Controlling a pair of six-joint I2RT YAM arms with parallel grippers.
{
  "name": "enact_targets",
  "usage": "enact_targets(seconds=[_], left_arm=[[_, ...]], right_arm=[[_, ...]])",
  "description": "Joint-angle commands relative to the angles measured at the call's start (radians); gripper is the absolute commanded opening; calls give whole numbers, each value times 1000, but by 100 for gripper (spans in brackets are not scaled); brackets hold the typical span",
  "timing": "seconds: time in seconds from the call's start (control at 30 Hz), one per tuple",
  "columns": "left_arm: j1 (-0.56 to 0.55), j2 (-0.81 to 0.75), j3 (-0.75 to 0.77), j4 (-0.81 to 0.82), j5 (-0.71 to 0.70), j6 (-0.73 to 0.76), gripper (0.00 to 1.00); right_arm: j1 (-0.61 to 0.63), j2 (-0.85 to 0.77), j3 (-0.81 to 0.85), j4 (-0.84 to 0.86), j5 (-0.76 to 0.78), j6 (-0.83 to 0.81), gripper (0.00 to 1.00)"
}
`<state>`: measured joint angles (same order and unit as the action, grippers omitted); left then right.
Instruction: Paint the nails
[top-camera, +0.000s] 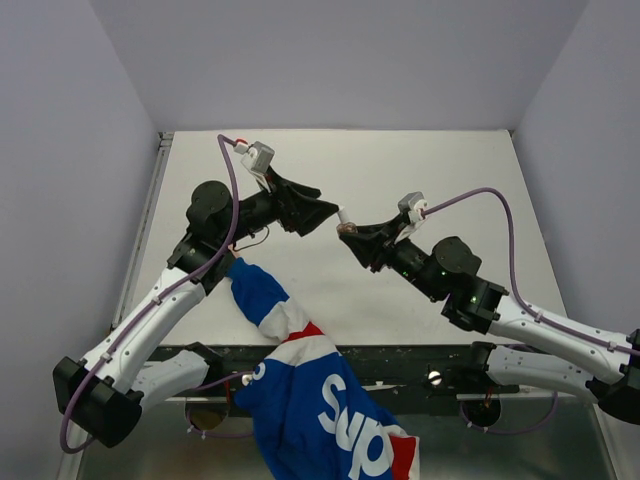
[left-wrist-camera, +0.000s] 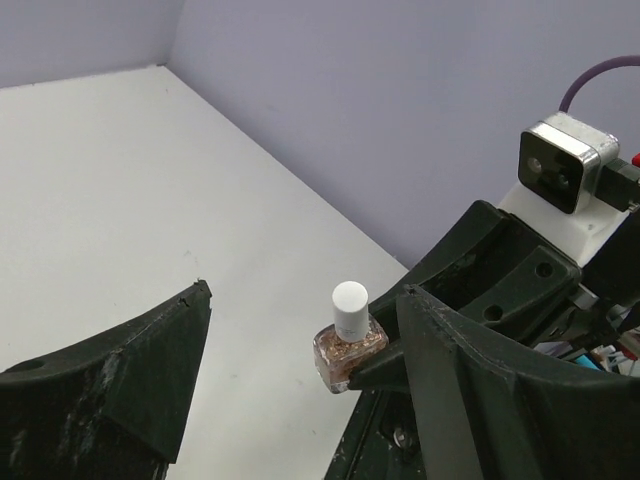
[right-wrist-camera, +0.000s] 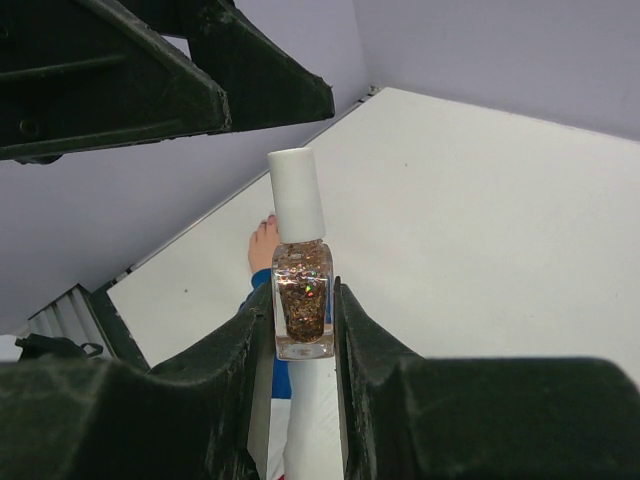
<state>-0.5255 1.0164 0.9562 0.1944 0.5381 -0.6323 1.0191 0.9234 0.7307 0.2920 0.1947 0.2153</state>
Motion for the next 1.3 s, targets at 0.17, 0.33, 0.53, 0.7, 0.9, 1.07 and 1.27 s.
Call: enact_targets(seconds=[0.17,0.33,0.53,0.7,0.9,1.07,1.27], left_arm=[[-53,2,-33,22,-49,-63,83],[-77,27,-8,-18,-67,-41,72],[-114,30,16,-82,-133,8,69],[-125,37,15,-72,-130,3,56],[-133,42,12,-69,-125,2,46],[-139,47,9,-64,-110,16,28],[-145,50,6,-53,-69,43,13]], right_arm=[[-1,28,13,13,-9,-10,1],[1,34,18,9,-18,-10,1],[1,32,16,1,-24,-7,1],[1,34,18,-2,-32,-5,1],[-1,29,16,-13,-26,-2,1],[-1,28,15,-16,-24,-1,1],[-1,29,15,-17,-14,7,1]])
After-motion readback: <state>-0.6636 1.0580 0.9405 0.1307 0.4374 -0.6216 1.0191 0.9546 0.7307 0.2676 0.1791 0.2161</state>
